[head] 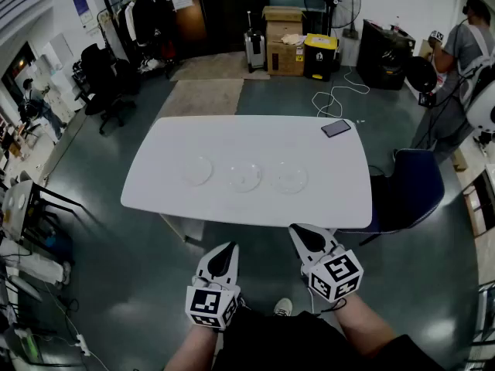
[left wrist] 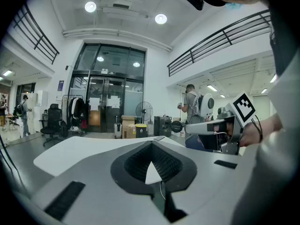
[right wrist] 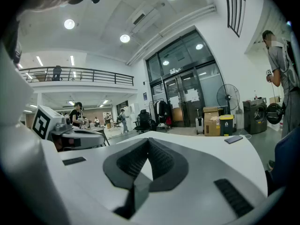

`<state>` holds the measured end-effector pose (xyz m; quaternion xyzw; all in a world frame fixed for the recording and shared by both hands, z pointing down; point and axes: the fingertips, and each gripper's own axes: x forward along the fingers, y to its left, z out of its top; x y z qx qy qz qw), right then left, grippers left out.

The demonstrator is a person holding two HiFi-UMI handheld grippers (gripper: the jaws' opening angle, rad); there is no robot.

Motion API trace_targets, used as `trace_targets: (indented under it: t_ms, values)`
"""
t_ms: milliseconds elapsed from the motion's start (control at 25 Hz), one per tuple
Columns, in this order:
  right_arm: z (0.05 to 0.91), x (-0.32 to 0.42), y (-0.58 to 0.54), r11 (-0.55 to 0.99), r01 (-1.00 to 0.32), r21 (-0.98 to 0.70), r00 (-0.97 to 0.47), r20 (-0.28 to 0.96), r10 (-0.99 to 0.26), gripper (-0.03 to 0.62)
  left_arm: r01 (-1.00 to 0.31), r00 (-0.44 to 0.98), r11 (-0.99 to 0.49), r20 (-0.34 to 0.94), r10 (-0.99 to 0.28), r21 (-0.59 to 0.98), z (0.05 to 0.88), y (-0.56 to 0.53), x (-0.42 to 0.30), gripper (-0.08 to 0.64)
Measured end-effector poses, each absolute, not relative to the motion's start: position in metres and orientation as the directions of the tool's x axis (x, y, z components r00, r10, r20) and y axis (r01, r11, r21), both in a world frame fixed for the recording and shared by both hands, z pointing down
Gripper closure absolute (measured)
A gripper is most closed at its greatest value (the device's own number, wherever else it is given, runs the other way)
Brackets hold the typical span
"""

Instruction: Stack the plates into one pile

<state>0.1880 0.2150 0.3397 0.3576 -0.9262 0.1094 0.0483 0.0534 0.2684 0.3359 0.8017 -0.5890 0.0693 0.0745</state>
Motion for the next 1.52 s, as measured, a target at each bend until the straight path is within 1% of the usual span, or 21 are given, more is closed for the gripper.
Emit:
trace_targets:
  t_ms: [600, 1000, 1240, 1320, 1480, 1520]
  values:
    - [0.340, 0.195, 0.207, 0.709, -0.673, -0.211, -0.738, 0.139, -0.660, 0.575, -0.949, 0.316, -0.312, 0.180, -0.932, 0.051, 0.335, 0.262, 0.058, 0.543]
    - [0.336, 0.175, 0.182, 0.700, -0.676, -0.233, -0.733, 0.117, -0.670, 0.574, -0.955, 0.298, -0.291, 0.168, -0.940, 0.063, 0.337, 0.240, 0.026, 0.541]
    - [0.327, 0.152, 0.158, 0.673, -0.704, -0.226, -0.706, 0.115, -0.699, 0.569, -0.948, 0.317, -0.309, 0.164, -0.934, 0.075, 0.333, 0.212, -0.005, 0.540]
    - [0.328, 0.144, 0.146, 0.665, -0.714, -0.221, -0.696, 0.116, -0.709, 0.556, -0.945, 0.327, -0.318, 0.163, -0.931, 0.081, 0.335, 0.199, -0.015, 0.540]
    - [0.325, 0.124, 0.124, 0.643, -0.735, -0.216, -0.674, 0.124, -0.728, 0.486, -0.937, 0.349, -0.339, 0.169, -0.922, 0.087, 0.335, 0.173, -0.039, 0.537]
    - [0.325, 0.118, 0.118, 0.637, -0.741, -0.212, -0.667, 0.127, -0.734, 0.468, -0.936, 0.351, -0.341, 0.171, -0.920, 0.089, 0.335, 0.167, -0.046, 0.523]
